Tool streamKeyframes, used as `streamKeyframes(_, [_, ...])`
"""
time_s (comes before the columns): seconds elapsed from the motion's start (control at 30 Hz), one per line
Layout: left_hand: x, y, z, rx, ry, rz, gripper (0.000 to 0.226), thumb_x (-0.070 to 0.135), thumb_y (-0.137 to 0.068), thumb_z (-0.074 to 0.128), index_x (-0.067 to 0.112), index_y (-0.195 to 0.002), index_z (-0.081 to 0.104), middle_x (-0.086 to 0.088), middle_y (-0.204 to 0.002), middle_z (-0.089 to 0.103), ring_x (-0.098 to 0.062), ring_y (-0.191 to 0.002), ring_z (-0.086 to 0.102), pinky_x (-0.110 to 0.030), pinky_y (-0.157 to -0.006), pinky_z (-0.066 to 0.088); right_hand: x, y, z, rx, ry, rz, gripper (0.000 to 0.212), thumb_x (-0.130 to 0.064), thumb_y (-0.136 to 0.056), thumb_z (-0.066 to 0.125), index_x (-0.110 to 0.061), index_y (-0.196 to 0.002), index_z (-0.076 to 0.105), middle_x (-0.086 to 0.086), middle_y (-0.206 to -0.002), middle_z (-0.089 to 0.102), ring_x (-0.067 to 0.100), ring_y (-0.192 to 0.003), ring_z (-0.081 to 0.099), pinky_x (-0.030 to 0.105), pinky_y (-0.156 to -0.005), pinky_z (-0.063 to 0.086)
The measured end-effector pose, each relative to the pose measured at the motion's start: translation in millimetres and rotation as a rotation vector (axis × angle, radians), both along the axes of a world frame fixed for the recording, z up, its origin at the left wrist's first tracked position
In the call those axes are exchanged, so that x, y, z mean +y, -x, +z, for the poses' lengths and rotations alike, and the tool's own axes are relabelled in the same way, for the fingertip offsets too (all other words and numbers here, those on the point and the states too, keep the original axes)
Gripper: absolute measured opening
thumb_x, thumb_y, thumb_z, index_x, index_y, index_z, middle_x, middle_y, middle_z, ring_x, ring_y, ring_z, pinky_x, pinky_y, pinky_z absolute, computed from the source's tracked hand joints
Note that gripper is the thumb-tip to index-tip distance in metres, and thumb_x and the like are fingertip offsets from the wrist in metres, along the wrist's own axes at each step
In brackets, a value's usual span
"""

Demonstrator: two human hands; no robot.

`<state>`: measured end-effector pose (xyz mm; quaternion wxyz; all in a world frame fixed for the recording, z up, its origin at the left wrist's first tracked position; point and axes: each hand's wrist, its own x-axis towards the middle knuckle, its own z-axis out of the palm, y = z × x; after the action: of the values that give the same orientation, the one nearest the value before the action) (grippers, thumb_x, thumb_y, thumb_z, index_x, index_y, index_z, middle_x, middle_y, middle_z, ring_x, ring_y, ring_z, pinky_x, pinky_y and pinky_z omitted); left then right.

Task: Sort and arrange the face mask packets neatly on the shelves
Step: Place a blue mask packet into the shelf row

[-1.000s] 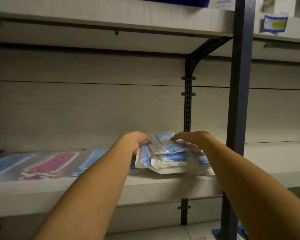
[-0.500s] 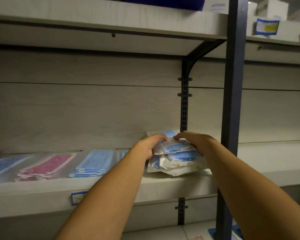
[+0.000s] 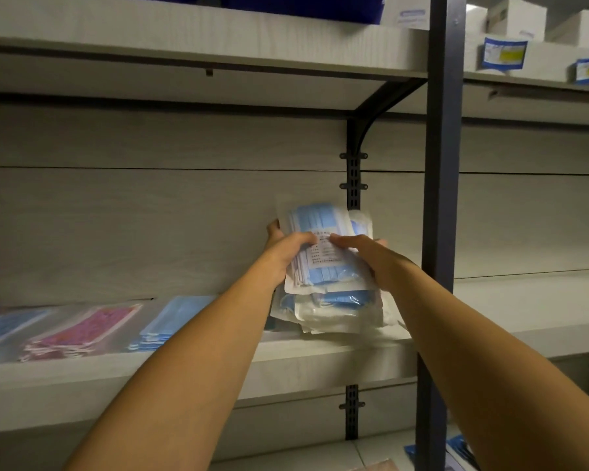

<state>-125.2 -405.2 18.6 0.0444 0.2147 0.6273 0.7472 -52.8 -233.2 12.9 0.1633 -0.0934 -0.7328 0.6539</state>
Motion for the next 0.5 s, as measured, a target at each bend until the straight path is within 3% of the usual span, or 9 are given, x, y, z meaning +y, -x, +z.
streamKeyframes(0.07, [-4,0,8,0.070,-0.047,-0.009,0.090,-0.003,-0.078,0.077,0.024,-0.145,0.023,-0.011,-0.120,0.060,-0.025,-0.091,0.069,-0.029,-0.055,0.059,-1,-1,4,0.076,-0.001,0.042,0.069,-0.041,-0.073,0.088,-0.001,-0.122,0.060,0.012,-0.100,0.078,0.028,-0.085,0.077,0.034,-0.066,0.062])
streamKeyframes(0.13, [-5,-1,15,0.085,-0.103,-0.023,0.096,-0.010,-0.076,0.075,0.019,-0.148,0.019,-0.012,-0.119,0.060,-0.026,-0.091,0.069,-0.032,-0.058,0.060,-1,3,5,0.183,0.011,0.018,0.085,-0.040,-0.065,0.093,-0.002,-0.130,0.052,0.014,-0.107,0.075,0.031,-0.088,0.077,0.041,-0.071,0.063])
streamKeyframes(0.17, [-6,-1,20,0.082,-0.131,-0.033,0.090,-0.011,-0.074,0.074,0.013,-0.144,0.024,-0.014,-0.117,0.062,-0.027,-0.091,0.070,-0.034,-0.060,0.061,-1,5,5,0.244,0.009,0.019,0.086,-0.036,-0.065,0.093,-0.004,-0.132,0.050,0.015,-0.111,0.074,0.031,-0.090,0.076,0.042,-0.070,0.063])
streamKeyframes(0.23, [-7,-1,29,0.094,-0.162,-0.048,0.074,-0.005,-0.067,0.076,0.003,-0.134,0.045,-0.019,-0.114,0.068,-0.030,-0.092,0.072,-0.037,-0.064,0.061,-2,5,7,0.381,-0.018,0.067,0.063,-0.020,-0.078,0.085,-0.008,-0.131,0.052,0.013,-0.112,0.073,0.030,-0.097,0.075,0.042,-0.072,0.062])
streamKeyframes(0.3, [-9,-1,37,0.150,-0.141,-0.035,0.072,0.005,-0.057,0.075,0.005,-0.127,0.057,-0.018,-0.111,0.071,-0.033,-0.096,0.071,-0.038,-0.066,0.060,-3,4,10,0.471,-0.028,0.105,0.052,-0.006,-0.085,0.075,-0.010,-0.132,0.053,0.014,-0.114,0.072,0.029,-0.102,0.073,0.044,-0.076,0.062])
streamKeyframes(0.4, [-11,3,40,0.275,-0.084,-0.016,0.071,0.009,-0.066,0.078,0.014,-0.130,0.049,-0.012,-0.114,0.067,-0.027,-0.099,0.069,-0.039,-0.072,0.060,3,9,11,0.524,-0.039,0.140,0.065,-0.004,-0.080,0.078,-0.012,-0.137,0.047,0.018,-0.122,0.067,0.033,-0.109,0.070,0.051,-0.082,0.060])
streamKeyframes(0.5, [-13,9,26,0.261,0.011,-0.022,0.070,0.024,-0.075,0.086,0.016,-0.131,0.044,-0.008,-0.115,0.067,-0.024,-0.100,0.070,-0.044,-0.086,0.060,2,12,3,0.416,-0.014,0.124,0.094,-0.020,-0.065,0.092,-0.019,-0.141,0.036,0.015,-0.126,0.062,0.036,-0.111,0.068,0.054,-0.085,0.059])
